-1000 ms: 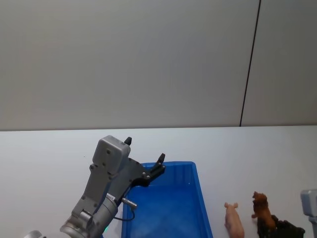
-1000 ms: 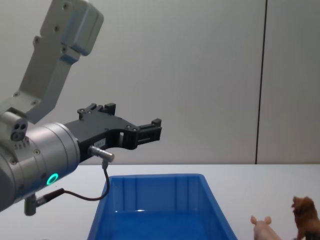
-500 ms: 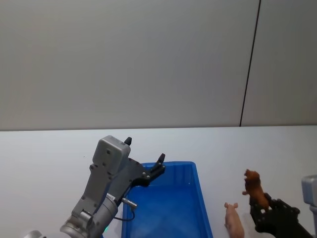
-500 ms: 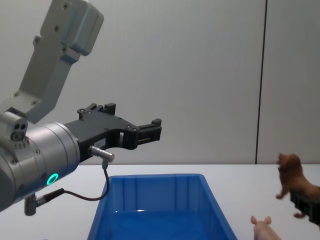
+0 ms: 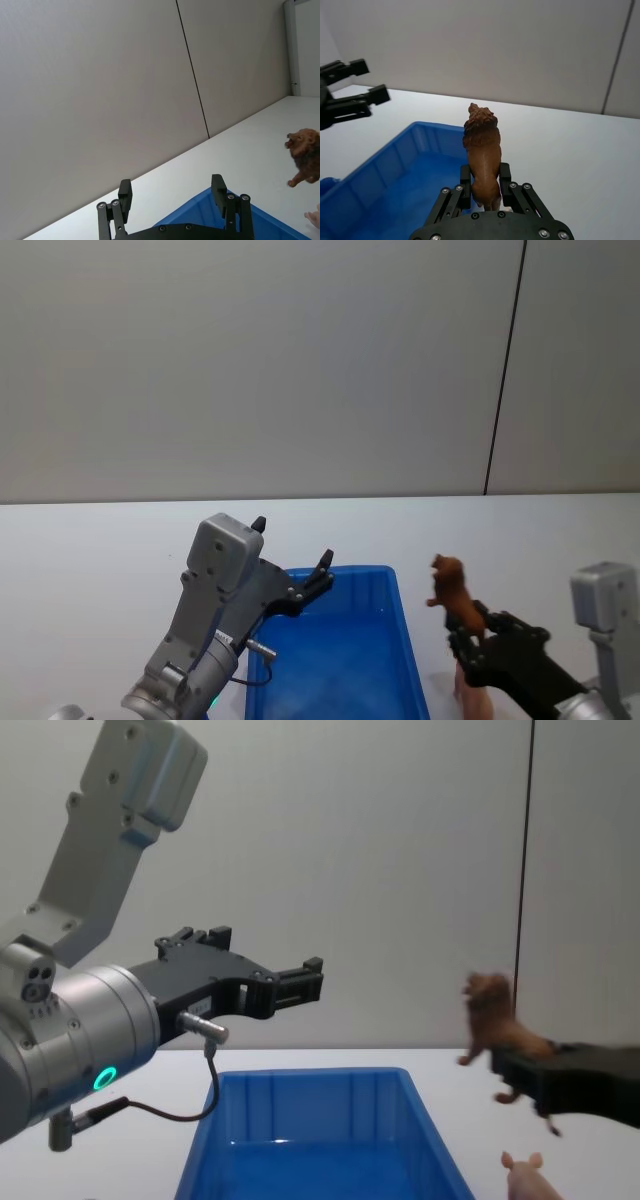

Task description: Pick up the two dolls from the table and place them into the box.

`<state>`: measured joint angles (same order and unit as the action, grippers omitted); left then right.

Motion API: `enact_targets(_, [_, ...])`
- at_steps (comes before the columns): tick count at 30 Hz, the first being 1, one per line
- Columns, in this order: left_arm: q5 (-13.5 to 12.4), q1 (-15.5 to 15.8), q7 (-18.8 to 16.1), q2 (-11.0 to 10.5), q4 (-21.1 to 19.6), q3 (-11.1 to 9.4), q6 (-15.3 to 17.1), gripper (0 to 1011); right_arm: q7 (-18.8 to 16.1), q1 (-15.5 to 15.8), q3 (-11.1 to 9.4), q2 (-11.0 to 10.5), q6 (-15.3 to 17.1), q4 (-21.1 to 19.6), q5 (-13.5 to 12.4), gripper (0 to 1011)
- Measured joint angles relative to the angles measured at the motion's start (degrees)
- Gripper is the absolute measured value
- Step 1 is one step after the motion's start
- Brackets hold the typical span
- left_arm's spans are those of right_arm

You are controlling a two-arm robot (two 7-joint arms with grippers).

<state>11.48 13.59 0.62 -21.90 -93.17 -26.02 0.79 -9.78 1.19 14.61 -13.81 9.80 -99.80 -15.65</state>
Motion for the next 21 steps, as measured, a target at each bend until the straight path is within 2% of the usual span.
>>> enact_targets(12, [0.0, 0.0, 0.0, 0.0, 0.0, 0.0, 0.0, 1001, -8.3, -5.2, 2.5, 4.0, 1.5, 5.5, 0.9, 322])
enact_targets(21, [0.0, 0.0, 0.0, 0.0, 0.0, 0.0, 0.0, 1001, -10.6, -7.7, 3.6, 5.9, 2.4, 8.8, 1.5, 624])
